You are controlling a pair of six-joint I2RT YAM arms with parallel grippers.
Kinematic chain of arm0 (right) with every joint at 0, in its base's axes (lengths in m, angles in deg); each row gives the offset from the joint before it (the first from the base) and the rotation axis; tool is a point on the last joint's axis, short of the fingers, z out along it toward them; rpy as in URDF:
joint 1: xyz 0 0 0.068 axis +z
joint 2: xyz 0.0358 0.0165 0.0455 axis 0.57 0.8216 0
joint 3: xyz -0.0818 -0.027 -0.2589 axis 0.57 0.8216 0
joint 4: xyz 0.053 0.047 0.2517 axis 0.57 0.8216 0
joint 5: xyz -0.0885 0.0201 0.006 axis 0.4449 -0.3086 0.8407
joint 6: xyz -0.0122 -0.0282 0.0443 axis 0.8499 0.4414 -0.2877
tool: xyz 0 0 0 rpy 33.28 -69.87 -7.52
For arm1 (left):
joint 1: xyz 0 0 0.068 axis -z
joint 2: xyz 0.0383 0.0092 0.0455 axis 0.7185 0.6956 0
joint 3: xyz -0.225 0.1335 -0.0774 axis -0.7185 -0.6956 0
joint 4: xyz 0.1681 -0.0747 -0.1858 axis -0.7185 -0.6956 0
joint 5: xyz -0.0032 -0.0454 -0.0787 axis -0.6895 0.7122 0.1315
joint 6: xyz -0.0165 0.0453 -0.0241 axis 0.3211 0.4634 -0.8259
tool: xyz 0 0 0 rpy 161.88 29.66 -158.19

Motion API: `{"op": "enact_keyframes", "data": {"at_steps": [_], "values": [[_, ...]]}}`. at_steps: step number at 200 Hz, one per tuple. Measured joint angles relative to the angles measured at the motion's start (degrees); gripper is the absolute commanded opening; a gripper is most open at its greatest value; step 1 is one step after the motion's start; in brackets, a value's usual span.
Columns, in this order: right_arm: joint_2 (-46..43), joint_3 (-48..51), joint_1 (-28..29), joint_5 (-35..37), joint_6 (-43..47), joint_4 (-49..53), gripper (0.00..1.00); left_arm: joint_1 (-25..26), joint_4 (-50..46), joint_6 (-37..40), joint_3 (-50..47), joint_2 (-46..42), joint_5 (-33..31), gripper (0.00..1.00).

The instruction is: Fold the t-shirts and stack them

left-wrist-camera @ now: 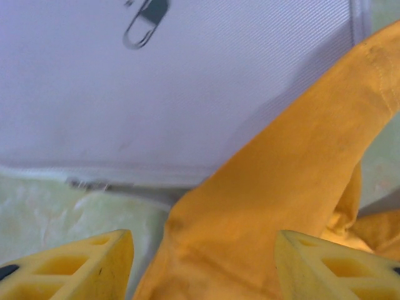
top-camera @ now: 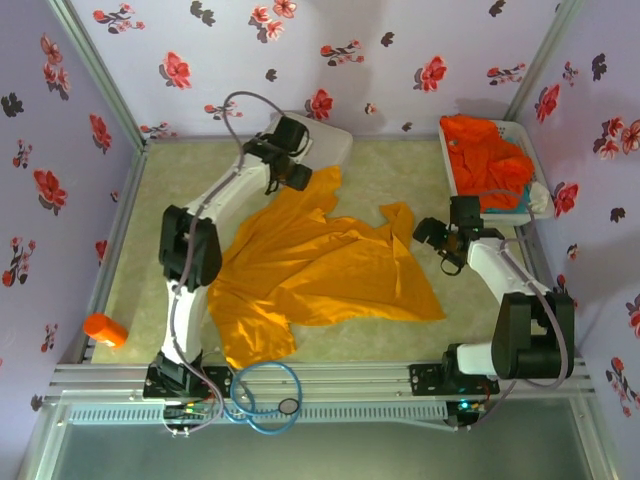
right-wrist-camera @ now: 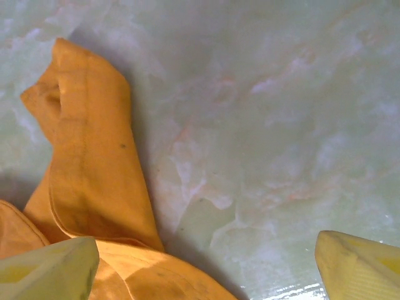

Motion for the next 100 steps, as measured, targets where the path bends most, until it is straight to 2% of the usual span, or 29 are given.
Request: {"op": "enact_keyframes", "data": {"at_steps": [41, 100], "values": [[1.77, -0.17, 0.09, -1.7, 0.26, 0.33, 0.89, 3.26, -1.09, 4.22, 11.82, 9.42, -1.79, 0.66], [1.7, -0.17, 0.79, -2.45, 0.46, 0.46, 0.88, 5.05, -0.63, 3.91, 17.46, 13.53, -1.33, 0.66]]}}
